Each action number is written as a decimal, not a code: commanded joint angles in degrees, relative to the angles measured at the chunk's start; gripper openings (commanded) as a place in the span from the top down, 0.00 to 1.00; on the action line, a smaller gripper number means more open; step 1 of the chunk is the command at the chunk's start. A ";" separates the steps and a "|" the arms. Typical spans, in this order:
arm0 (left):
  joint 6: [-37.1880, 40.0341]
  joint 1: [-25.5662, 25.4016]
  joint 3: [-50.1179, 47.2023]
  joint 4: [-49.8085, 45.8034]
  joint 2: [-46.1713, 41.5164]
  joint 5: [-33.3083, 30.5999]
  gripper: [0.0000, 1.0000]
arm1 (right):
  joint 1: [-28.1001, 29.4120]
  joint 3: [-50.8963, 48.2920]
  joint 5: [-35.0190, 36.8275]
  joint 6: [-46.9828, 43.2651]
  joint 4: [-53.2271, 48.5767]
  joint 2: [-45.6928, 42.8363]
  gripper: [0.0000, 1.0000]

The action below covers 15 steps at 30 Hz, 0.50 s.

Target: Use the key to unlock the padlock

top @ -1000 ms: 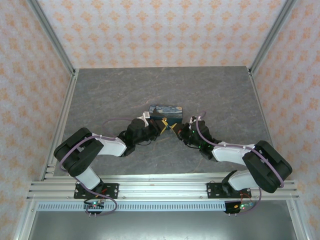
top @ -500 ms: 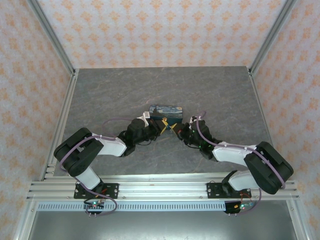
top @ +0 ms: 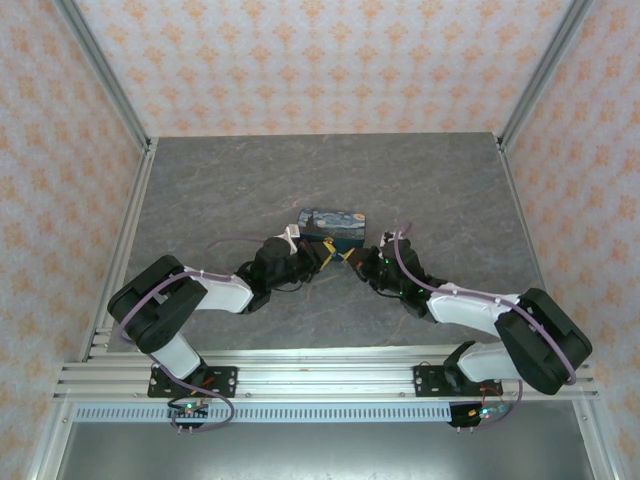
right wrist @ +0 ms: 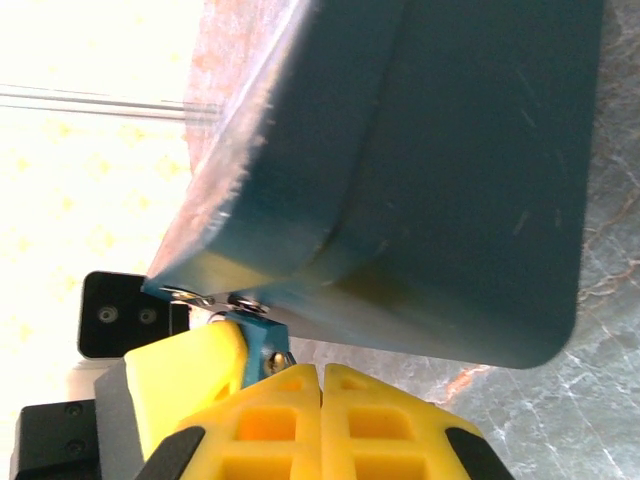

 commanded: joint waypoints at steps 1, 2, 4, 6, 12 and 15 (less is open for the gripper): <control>1.26 -0.63 1.18 0.53 -1.65 -0.32 1.00 | 0.26 2.05 0.42 -1.09 -0.19 -0.10 1.00; 1.20 -0.70 1.18 0.53 -1.65 -0.31 1.00 | 0.25 2.22 0.33 -1.02 -0.08 0.10 1.00; 1.17 -0.74 1.18 0.60 -1.66 -0.36 1.00 | 0.26 2.45 0.16 -1.00 -0.03 0.36 1.00; 1.13 -0.72 1.27 0.71 -1.73 -0.29 1.00 | 0.27 2.58 -0.02 -1.07 0.32 0.60 1.00; 0.83 -0.79 1.36 0.99 -1.92 -0.22 1.00 | 0.28 2.40 -0.23 -0.74 1.17 1.31 1.00; 0.66 -0.98 1.53 1.24 -1.91 -0.18 1.00 | 0.28 2.14 -0.10 -0.38 1.94 1.66 1.00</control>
